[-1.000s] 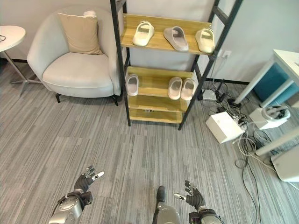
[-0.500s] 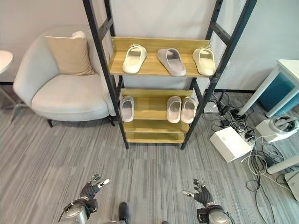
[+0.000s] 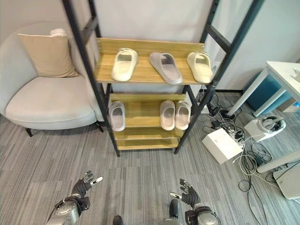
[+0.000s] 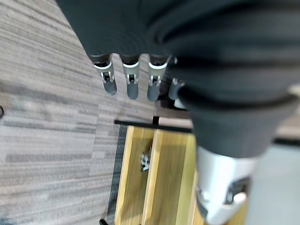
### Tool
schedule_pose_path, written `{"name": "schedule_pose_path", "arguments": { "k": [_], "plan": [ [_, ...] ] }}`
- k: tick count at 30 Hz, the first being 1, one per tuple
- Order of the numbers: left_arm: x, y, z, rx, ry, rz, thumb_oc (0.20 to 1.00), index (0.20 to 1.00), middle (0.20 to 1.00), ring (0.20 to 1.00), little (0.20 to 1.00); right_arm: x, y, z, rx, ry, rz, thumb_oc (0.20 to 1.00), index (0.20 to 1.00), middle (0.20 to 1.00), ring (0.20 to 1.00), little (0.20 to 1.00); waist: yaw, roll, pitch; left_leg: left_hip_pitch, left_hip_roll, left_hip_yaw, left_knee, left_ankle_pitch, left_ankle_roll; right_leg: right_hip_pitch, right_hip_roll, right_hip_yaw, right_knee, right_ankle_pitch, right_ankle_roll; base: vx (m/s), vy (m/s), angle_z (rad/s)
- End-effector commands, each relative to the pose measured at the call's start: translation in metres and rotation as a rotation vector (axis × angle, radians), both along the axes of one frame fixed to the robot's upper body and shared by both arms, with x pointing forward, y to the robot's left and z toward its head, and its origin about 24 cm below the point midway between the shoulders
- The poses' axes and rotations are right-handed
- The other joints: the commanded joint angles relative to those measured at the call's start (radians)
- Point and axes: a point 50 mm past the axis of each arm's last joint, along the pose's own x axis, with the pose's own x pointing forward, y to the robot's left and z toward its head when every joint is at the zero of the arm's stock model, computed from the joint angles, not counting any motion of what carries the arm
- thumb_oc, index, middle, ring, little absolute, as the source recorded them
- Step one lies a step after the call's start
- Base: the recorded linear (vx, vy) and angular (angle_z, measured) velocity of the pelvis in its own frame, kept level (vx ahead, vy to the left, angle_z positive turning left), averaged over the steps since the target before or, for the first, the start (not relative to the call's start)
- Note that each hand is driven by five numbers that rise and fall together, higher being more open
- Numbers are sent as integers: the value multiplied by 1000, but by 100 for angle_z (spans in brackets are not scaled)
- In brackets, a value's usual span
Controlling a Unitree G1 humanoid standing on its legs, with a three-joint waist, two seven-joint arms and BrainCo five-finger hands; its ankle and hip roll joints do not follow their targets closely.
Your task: Arrange the slippers neatly on the shoe rack.
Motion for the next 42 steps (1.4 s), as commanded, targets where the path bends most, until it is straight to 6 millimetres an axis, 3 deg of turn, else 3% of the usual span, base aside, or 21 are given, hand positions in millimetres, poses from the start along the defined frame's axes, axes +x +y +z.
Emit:
{"name": "schedule_pose_path", "arguments": {
  "k": [1,2,3,4,5,7,9,12,17,18,20,22,25,27,30,31,32,33,36,38,42],
  "plan": [
    [32,-17,19,-37,-135,-38,1000,1000,1000,1000,1000,17,-17,17,-36,-96,-36,1000,1000,1000,1000,1000,-7,36,14,64,56,-6,37,-25,-56,39,73,-22,76,17,-3,259,-373,26],
    [34,-20,20,-79,-144,-13,1000,1000,1000,1000,1000,18,-20,20,-52,-104,-22,1000,1000,1000,1000,1000,-15,54,6,55,103,-26,94,8,-81,51,113,-26,80,-25,-33,250,-513,28],
    [36,-25,20,-102,-151,-8,1000,1000,1000,1000,1000,20,-25,21,-65,-101,-4,1000,1000,1000,1000,1000,-12,61,19,-10,129,-67,250,71,-97,78,151,-36,82,-62,-74,230,-577,19],
    [41,-28,23,-121,-170,1,1000,1000,1000,1000,1000,23,-29,23,-85,-105,13,1000,1000,1000,1000,1000,2,47,46,-81,98,-132,395,94,-101,112,162,-41,84,-84,-101,149,-450,19],
    [43,-28,25,-121,-176,-2,1000,1000,1000,1000,1000,24,-31,23,-95,-101,18,1000,1000,1000,1000,1000,6,36,52,-107,79,-149,412,100,-97,124,161,-46,83,-91,-107,156,-292,20],
    [40,-28,23,-125,-165,-1,1000,1000,1000,1000,1000,21,-36,23,-105,-90,7,1000,1000,1000,1000,1000,15,28,51,-145,77,-114,328,81,-82,155,166,-51,63,-102,-104,190,-103,8],
    [36,-28,20,-115,-149,-8,1000,1000,1000,1000,1000,15,-39,21,-109,-74,-12,1000,1000,1000,1000,1000,16,31,39,-168,111,-44,201,83,-76,175,172,-62,44,-119,-95,217,26,-17],
    [34,-28,16,-95,-126,-7,1000,1000,1000,1000,1000,12,-41,19,-133,-65,-11,1000,1000,1000,1000,1000,28,55,34,-216,166,17,19,217,-102,220,185,-78,45,-156,-82,320,141,-1],
    [28,-19,15,-92,-119,23,1000,1000,1000,1000,1000,14,-30,16,-97,-57,0,1000,1000,1000,1000,1000,37,25,14,-180,117,43,56,139,-61,255,130,-48,65,-166,-53,264,231,-11],
    [27,-14,16,-80,-123,31,1000,1000,1000,1000,1000,19,-23,15,-77,-64,6,1000,1000,1000,1000,1000,53,0,17,-183,90,57,62,110,-40,228,104,-29,79,-137,-34,132,254,-4],
    [29,-11,19,-65,-134,32,1000,1000,1000,1000,1000,23,-18,16,-68,-75,22,1000,1000,1000,1000,1000,61,-15,22,-188,71,61,63,94,-28,207,88,-17,95,-104,-21,99,225,-8],
    [33,-5,23,-41,-151,31,1000,1000,1000,1000,1000,25,-11,15,-59,-75,46,1000,1000,1000,1000,1000,71,-23,39,-174,41,65,52,71,2,152,68,-6,206,-56,-7,97,227,19],
    [36,-4,26,-34,-164,27,1000,1000,1000,1000,1000,25,-8,14,-55,-72,57,1000,1000,1000,1000,1000,68,-16,48,-160,40,65,37,68,5,110,80,2,261,-52,-6,73,88,19],
    [35,-1,25,-34,-157,42,1000,1000,1000,1000,1000,20,-11,12,-50,-57,40,1000,1000,1000,1000,1000,56,6,50,-105,43,59,13,65,-6,69,155,-24,171,-111,-44,205,2,10],
    [36,-3,25,-41,-157,40,1000,1000,1000,1000,1000,19,-12,12,-41,-60,26,1000,1000,1000,1000,1000,43,10,59,-92,45,37,32,56,-12,72,185,-7,145,-125,-55,78,-93,22],
    [34,-6,22,-49,-146,16,1000,1000,1000,1000,1000,13,-18,8,-46,-31,21,1000,1000,1000,1000,1000,48,5,62,-114,52,11,144,47,-31,133,217,-4,109,-155,-91,58,-216,74],
    [35,-11,23,-63,-152,-2,1000,1000,1000,1000,1000,10,-25,8,-70,-22,26,1000,1000,1000,1000,1000,62,1,75,-151,46,-54,220,67,-50,165,224,-25,95,-154,-105,33,-171,95],
    [35,-11,23,-63,-152,-2,1000,1000,1000,1000,1000,10,-25,8,-70,-22,26,1000,1000,1000,1000,1000,59,1,75,-153,46,-56,222,66,-50,166,224,-28,94,-154,-105,-19,-30,72],
    [32,-18,20,-83,-142,-20,1000,1000,1000,1000,1000,8,-39,10,-102,-15,-7,1000,1000,1000,1000,1000,59,-2,59,-183,114,-70,134,91,-68,182,202,-61,74,-157,-86,33,97,28],
    [30,-21,19,-89,-134,-32,1000,1000,1000,1000,1000,7,-41,10,-97,-15,-23,1000,1000,1000,1000,1000,52,4,44,-174,109,-97,108,83,-65,187,187,-62,79,-170,-75,107,165,19],
    [33,-22,22,-81,-149,-67,1000,1000,1000,1000,1000,9,-39,9,-92,-15,-39,1000,1000,1000,1000,1000,45,1,37,-142,61,-49,75,55,-37,166,137,-26,108,-143,-54,95,262,-14]
  ]
}}
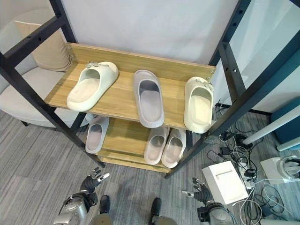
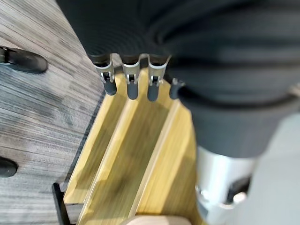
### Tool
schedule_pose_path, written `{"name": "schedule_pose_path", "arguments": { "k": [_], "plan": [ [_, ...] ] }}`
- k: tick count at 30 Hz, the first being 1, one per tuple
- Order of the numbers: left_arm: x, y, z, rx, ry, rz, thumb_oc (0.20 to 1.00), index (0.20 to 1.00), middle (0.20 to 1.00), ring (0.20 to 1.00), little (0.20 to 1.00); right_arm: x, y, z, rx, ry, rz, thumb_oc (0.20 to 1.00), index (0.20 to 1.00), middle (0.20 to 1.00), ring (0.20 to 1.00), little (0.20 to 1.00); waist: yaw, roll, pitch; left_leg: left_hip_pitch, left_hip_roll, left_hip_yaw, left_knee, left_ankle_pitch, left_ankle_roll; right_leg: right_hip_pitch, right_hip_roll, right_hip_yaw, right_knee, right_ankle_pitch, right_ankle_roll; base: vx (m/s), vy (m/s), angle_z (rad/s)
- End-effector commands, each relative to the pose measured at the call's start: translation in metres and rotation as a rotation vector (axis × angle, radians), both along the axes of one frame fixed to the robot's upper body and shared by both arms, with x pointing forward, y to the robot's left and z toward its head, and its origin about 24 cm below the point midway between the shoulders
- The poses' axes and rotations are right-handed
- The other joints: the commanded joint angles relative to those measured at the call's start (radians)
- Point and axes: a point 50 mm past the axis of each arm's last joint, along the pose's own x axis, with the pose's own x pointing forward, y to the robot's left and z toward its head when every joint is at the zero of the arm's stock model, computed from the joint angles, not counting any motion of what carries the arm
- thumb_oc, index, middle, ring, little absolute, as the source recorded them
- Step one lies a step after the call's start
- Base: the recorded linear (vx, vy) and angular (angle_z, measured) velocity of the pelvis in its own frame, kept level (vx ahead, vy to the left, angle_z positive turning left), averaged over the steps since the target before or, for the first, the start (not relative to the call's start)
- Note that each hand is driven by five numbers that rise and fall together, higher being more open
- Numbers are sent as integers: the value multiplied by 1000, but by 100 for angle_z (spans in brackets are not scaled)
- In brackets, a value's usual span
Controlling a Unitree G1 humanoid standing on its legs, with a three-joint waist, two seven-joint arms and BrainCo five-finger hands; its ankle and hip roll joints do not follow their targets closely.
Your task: Arrange the slippers neatly on the shoe rack.
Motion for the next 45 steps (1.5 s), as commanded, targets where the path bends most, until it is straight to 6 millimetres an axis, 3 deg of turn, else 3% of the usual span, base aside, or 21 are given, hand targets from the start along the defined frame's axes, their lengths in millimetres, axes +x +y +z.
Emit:
{"name": "schedule_pose_path", "arguments": {
  "k": [1,6,9,12,15,16,17,23,27,28,33,34,41,45],
  "plan": [
    [20,11,22,35,-120,-21,1000,1000,1000,1000,1000,5,13,4,42,-53,16,1000,1000,1000,1000,1000,12,-52,-20,-20,-66,32,50,-30,29,37,-125,20,114,-76,120,11,151,-19],
    [21,18,24,63,-126,-16,1000,1000,1000,1000,1000,11,24,4,45,-61,65,1000,1000,1000,1000,1000,21,-60,-17,-3,-89,57,26,-43,49,17,-144,34,121,-46,140,6,116,-8],
    [23,23,27,78,-133,-12,1000,1000,1000,1000,1000,24,34,20,-36,-129,232,1000,1000,1000,1000,1000,25,-66,-16,6,-98,64,20,-50,55,9,-154,40,127,-27,150,8,59,-15],
    [24,33,31,113,-147,-15,1000,1000,1000,1000,1000,38,42,72,-216,-344,505,1000,1000,1000,1000,1000,19,-69,-17,20,-101,73,10,-54,57,8,-159,47,129,-19,158,10,29,-12],
    [24,36,27,119,-125,3,1000,1000,1000,1000,1000,31,39,132,-298,-560,617,1000,1000,1000,1000,1000,-14,-70,-29,41,-101,89,2,-58,57,7,-159,58,129,-17,163,10,29,-9],
    [23,36,24,118,-116,10,1000,1000,1000,1000,1000,24,40,159,-300,-665,645,1000,1000,1000,1000,1000,-36,-69,-38,50,-99,97,-1,-59,56,8,-156,62,127,-23,163,4,14,-5],
    [23,34,23,117,-115,7,1000,1000,1000,1000,1000,23,39,160,-301,-662,643,1000,1000,1000,1000,1000,-34,-67,-38,51,-99,97,-1,-59,55,8,-156,62,128,-23,163,0,5,-8],
    [17,28,22,92,-127,-14,1000,1000,1000,1000,1000,5,41,225,-167,-873,719,1000,1000,1000,1000,1000,-87,-61,-67,70,-85,119,-11,-55,45,20,-139,71,97,-32,160,-8,-35,-23],
    [16,25,21,80,-125,-27,1000,1000,1000,1000,1000,5,38,237,-168,-906,720,1000,1000,1000,1000,1000,-95,-57,-74,72,-84,120,-11,-55,43,23,-137,72,94,-31,158,-6,-15,-3],
    [13,20,20,63,-127,-37,1000,1000,1000,1000,1000,10,32,256,-234,-1012,678,1000,1000,1000,1000,1000,-104,-51,-86,74,-82,120,-11,-57,42,26,-134,72,89,-30,158,0,0,0],
    [8,14,18,29,-126,-26,1000,1000,1000,1000,1000,25,28,273,-381,-1208,505,1000,1000,1000,1000,1000,-101,-37,-98,78,-83,117,-11,-62,49,32,-134,69,87,-31,159,6,3,0],
    [8,8,16,17,-117,-24,1000,1000,1000,1000,1000,38,34,277,-445,-1305,412,1000,1000,1000,1000,1000,-83,-27,-100,80,-86,110,-11,-64,53,36,-135,63,89,-32,158,24,16,3],
    [9,-1,11,26,-85,-71,1000,1000,1000,1000,1000,64,54,272,-504,-1346,389,1000,1000,1000,1000,1000,-33,-28,-103,83,-100,83,-11,-71,62,62,-146,40,86,-32,158,26,16,13],
    [11,-4,12,41,-83,-94,1000,1000,1000,1000,1000,90,60,269,-703,-1325,383,1000,1000,1000,1000,1000,15,-34,-107,84,-110,62,-11,-76,68,83,-152,20,75,-29,161,35,33,16]
  ]
}}
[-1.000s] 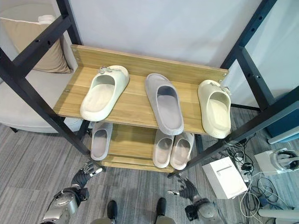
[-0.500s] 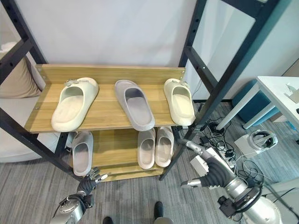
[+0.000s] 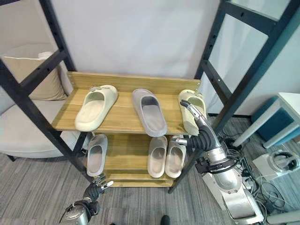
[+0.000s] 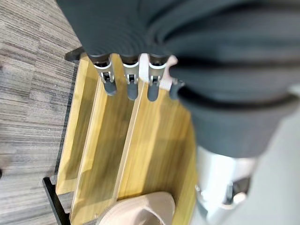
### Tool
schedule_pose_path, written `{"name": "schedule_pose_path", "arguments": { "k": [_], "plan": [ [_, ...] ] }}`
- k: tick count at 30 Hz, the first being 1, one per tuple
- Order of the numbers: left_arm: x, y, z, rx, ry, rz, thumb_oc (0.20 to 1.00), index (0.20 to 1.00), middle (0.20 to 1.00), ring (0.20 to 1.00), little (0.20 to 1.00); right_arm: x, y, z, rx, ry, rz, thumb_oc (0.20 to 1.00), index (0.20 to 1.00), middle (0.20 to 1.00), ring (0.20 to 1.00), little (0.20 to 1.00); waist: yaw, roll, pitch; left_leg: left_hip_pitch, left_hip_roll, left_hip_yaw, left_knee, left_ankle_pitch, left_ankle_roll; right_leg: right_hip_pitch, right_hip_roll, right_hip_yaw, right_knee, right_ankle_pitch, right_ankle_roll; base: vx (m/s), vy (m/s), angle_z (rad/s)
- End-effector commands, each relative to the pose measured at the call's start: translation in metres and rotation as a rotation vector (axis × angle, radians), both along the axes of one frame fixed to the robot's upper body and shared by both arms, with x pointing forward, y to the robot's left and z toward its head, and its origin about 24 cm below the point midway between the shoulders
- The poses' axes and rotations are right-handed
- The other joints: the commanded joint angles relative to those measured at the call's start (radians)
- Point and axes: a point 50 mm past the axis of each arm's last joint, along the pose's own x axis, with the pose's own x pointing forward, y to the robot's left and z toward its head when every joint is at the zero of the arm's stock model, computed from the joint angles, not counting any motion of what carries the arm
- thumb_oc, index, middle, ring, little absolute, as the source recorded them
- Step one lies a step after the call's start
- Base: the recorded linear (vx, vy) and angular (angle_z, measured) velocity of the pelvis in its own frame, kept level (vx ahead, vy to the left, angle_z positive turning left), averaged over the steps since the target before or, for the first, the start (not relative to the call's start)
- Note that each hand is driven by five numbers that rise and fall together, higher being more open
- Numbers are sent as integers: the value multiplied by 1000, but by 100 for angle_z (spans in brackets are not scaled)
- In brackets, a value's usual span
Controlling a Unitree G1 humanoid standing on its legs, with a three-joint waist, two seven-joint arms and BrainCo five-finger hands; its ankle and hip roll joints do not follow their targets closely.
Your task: Arrange the slippers neatly on the shoe rack.
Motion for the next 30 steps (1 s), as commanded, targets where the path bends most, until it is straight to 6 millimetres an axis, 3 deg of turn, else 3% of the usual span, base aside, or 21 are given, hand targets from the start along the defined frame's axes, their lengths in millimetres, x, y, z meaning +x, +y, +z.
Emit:
{"name": "schedule_pose_path", "arguments": {
  "k": [1,3,6,12,17,27,28,29,30],
  "plan": [
    [34,-7,19,24,-122,-52,1000,1000,1000,1000,1000,10,-3,34,-146,-231,-115,1000,1000,1000,1000,1000,45,16,38,34,2,-21,1,-37,0,87,-38,-22,71,-69,71,22,12,15],
    [34,-7,19,24,-123,-51,1000,1000,1000,1000,1000,11,-3,33,-147,-233,-116,1000,1000,1000,1000,1000,44,16,39,34,1,-22,1,-37,0,88,-39,-22,70,-69,71,13,18,19],
    [35,-9,19,46,-121,-56,1000,1000,1000,1000,1000,29,-7,37,-231,-333,-282,1000,1000,1000,1000,1000,79,14,38,26,-5,-36,1,-37,2,95,-43,-40,61,-66,74,32,28,6],
    [35,-9,19,52,-121,-57,1000,1000,1000,1000,1000,44,-14,34,-239,-323,-376,1000,1000,1000,1000,1000,106,8,37,22,-12,-46,1,-40,3,105,-48,-56,53,-62,76,19,19,13],
    [31,-10,16,60,-104,-74,1000,1000,1000,1000,1000,64,-23,22,-234,-250,-450,1000,1000,1000,1000,1000,130,5,33,24,-14,-52,1,-42,3,115,-47,-68,42,-62,76,27,15,7],
    [27,-10,13,60,-87,-78,1000,1000,1000,1000,1000,90,-20,2,-183,-83,-450,1000,1000,1000,1000,1000,163,-3,45,11,-16,-65,1,-40,3,115,-47,-87,35,-63,74,6,4,3],
    [27,-8,14,65,-88,-82,1000,1000,1000,1000,1000,100,-20,-3,-171,-28,-454,1000,1000,1000,1000,1000,177,-4,50,6,-16,-68,1,-38,2,115,-48,-90,31,-61,73,0,0,0],
    [26,-7,13,67,-83,-82,1000,1000,1000,1000,1000,103,-19,-2,-172,-20,-453,589,589,589,589,589,181,-5,52,3,-16,-70,1,-37,1,114,-48,-91,29,-60,73,-2,-4,-6],
    [26,-7,13,65,-80,-79,1000,1000,1000,1000,1000,107,-18,-2,-167,-6,-448,379,379,379,379,379,184,-6,53,0,-15,-70,1,-36,0,113,-47,-93,28,-60,73,-5,-5,-4]
  ]
}}
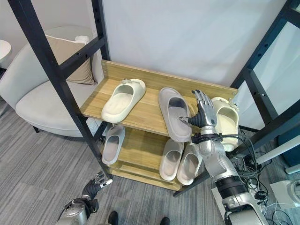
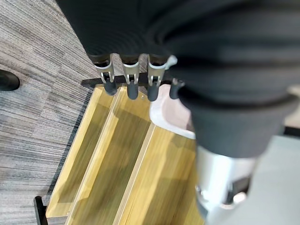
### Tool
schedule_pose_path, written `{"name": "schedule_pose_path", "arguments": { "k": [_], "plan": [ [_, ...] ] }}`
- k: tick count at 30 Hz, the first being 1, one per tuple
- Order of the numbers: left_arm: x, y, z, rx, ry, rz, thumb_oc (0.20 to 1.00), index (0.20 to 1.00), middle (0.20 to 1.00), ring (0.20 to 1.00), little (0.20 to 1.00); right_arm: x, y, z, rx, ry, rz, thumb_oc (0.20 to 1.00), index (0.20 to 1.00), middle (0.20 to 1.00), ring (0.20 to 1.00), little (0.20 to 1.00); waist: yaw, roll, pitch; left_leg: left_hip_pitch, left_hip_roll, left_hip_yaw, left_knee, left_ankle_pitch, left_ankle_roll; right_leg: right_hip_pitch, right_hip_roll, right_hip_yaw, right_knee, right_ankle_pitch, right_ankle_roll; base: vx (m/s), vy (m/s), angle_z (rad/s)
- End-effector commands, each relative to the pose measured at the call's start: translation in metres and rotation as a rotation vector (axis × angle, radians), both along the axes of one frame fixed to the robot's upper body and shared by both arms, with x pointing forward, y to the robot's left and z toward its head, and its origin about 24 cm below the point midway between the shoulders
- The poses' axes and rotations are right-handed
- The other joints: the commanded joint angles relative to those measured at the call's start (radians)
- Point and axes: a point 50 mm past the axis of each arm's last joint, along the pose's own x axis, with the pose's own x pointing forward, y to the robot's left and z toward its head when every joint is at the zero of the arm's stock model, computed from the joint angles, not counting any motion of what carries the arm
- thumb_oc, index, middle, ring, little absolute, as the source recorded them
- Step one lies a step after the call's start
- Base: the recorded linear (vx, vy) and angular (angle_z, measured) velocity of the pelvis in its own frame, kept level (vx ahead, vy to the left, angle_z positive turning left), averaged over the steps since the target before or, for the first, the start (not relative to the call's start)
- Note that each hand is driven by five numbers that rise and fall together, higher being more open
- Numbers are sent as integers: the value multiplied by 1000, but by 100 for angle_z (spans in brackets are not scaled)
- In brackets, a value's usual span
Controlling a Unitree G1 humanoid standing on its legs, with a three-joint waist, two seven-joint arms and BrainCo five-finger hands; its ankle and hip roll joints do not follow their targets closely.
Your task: Arrange the slippers neatly on the shoe rack.
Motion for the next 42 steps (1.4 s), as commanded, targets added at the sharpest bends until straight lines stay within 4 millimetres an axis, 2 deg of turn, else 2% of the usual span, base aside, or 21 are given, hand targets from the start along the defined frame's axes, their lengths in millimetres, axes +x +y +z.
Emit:
{"name": "schedule_pose_path", "arguments": {
  "k": [1,6,13,14,15,17,18,19,21,24,25,28,30,31,32,33,34,35,36,39,42],
  "plan": [
    [22,-11,10,16,-75,-71,1000,1000,1000,1000,1000,18,0,24,0,-23,-6,200,200,200,200,200,64,15,7,16,-8,1,0,-45,-1,83,-39,-19,28,-45,79,0,0,0],
    [24,-10,11,18,-72,-51,1000,1000,1000,1000,1000,27,3,27,63,-4,-18,200,200,200,200,200,67,13,10,11,-9,-2,0,-42,-3,82,-37,-21,30,-46,76,0,0,3],
    [23,-11,9,17,-54,-39,1000,1000,1000,1000,1000,26,4,23,210,15,-15,200,200,200,200,200,56,16,2,22,-5,-1,0,-44,-4,89,-35,-22,35,-52,71,0,0,0],
    [26,-10,12,25,-67,-32,1000,1000,1000,1000,1000,16,9,43,260,-109,26,200,200,200,200,200,47,20,1,27,-4,0,0,-45,-4,90,-34,-18,35,-56,70,0,0,0],
    [26,-10,12,25,-66,-33,1000,1000,1000,1000,1000,16,9,43,260,-108,25,200,200,200,200,200,48,20,1,27,-4,0,0,-45,-4,90,-34,-19,36,-56,70,18,-15,5],
    [28,-7,14,49,-69,2,1000,1000,1000,1000,1000,-22,19,88,366,-420,132,200,200,200,200,200,31,27,1,30,-1,-1,0,-46,-6,89,-33,-17,41,-68,68,8,-18,6],
    [27,-7,13,54,-70,6,1000,1000,1000,1000,1000,-32,24,97,390,-489,174,200,200,200,200,200,27,29,1,30,0,0,0,-45,-7,88,-33,-16,43,-70,68,0,0,0],
    [27,-6,13,56,-68,5,1000,1000,1000,1000,1000,-33,24,97,391,-488,173,200,200,200,200,200,28,28,-1,30,0,-1,0,-45,-7,89,-33,-17,43,-71,68,0,0,0],
    [26,-5,13,63,-68,10,1000,1000,1000,1000,1000,-50,40,111,425,-573,299,200,200,200,200,200,20,30,0,32,1,2,0,-43,-9,87,-32,-13,46,-75,65,-6,-7,-2],
    [22,-4,11,64,-59,12,1000,1000,1000,1000,1000,-61,55,114,413,-557,428,200,200,200,200,200,13,30,-1,35,4,5,0,-42,-11,89,-29,-10,46,-78,62,-16,-21,-2],
    [21,-4,11,60,-60,17,1000,1000,1000,1000,1000,-71,70,119,469,-558,569,200,200,200,200,200,12,31,0,36,8,7,0,-40,-13,90,-27,-10,47,-81,60,-20,-37,-1],
    [19,-3,10,56,-59,19,1000,1000,1000,1000,1000,-79,84,120,496,-528,693,200,200,200,200,200,9,34,0,36,11,6,0,-38,-15,88,-24,-11,53,-88,57,-24,-26,0],
    [18,-2,11,52,-61,25,1000,1000,1000,1000,1000,-85,103,116,552,-458,839,200,200,200,200,200,11,37,7,35,13,5,0,-35,-16,82,-22,-10,65,-96,53,-79,-33,2],
    [21,-2,14,46,-82,31,1000,1000,1000,1000,1000,-89,125,110,603,-350,995,200,200,200,200,200,16,39,25,30,17,0,0,-28,-16,67,-19,-3,88,-109,48,-298,-88,1],
    [35,-3,26,35,-149,47,1000,1000,1000,1000,1000,-93,147,107,581,-271,1114,200,200,200,200,200,31,42,75,-12,24,-14,40,-23,-15,26,-19,2,139,-130,35,-578,-146,7],
    [54,-5,44,15,-240,72,1000,1000,1000,1000,1000,-93,164,109,514,-245,1170,200,200,200,200,200,47,45,145,-110,28,-42,145,-33,-14,-51,-31,4,224,-148,18,-504,-120,11],
    [54,-4,44,15,-243,73,1000,1000,1000,1000,1000,-92,164,110,513,-248,1171,200,200,200,200,200,44,44,142,-125,28,-45,158,-39,-14,-63,-33,3,234,-152,18,-578,-119,21],
    [71,-5,63,-4,-336,102,1000,1000,1000,1000,1000,-91,175,108,487,-216,1200,200,200,200,200,200,56,53,201,-224,21,-77,254,-48,-13,-139,-42,4,316,-164,4,-471,-61,50],
    [84,-6,78,-27,-402,136,1000,1000,1000,1000,1000,-86,183,103,448,-181,1194,200,200,200,200,200,56,68,220,-319,12,-105,323,-57,-7,-220,-52,-1,400,-180,-1,-466,-60,66],
    [94,-6,91,-31,-459,155,1000,1000,1000,1000,1000,-78,185,98,390,-172,1146,200,200,200,200,200,49,77,219,-396,6,-124,368,-61,-1,-287,-56,-3,462,-197,-5,-212,7,54],
    [100,-7,100,-25,-498,174,1000,1000,1000,1000,1000,-66,182,74,336,-94,1046,200,200,200,200,200,43,85,230,-470,2,-140,398,-61,7,-372,-69,-3,522,-208,-7,-147,20,6]
  ]
}}
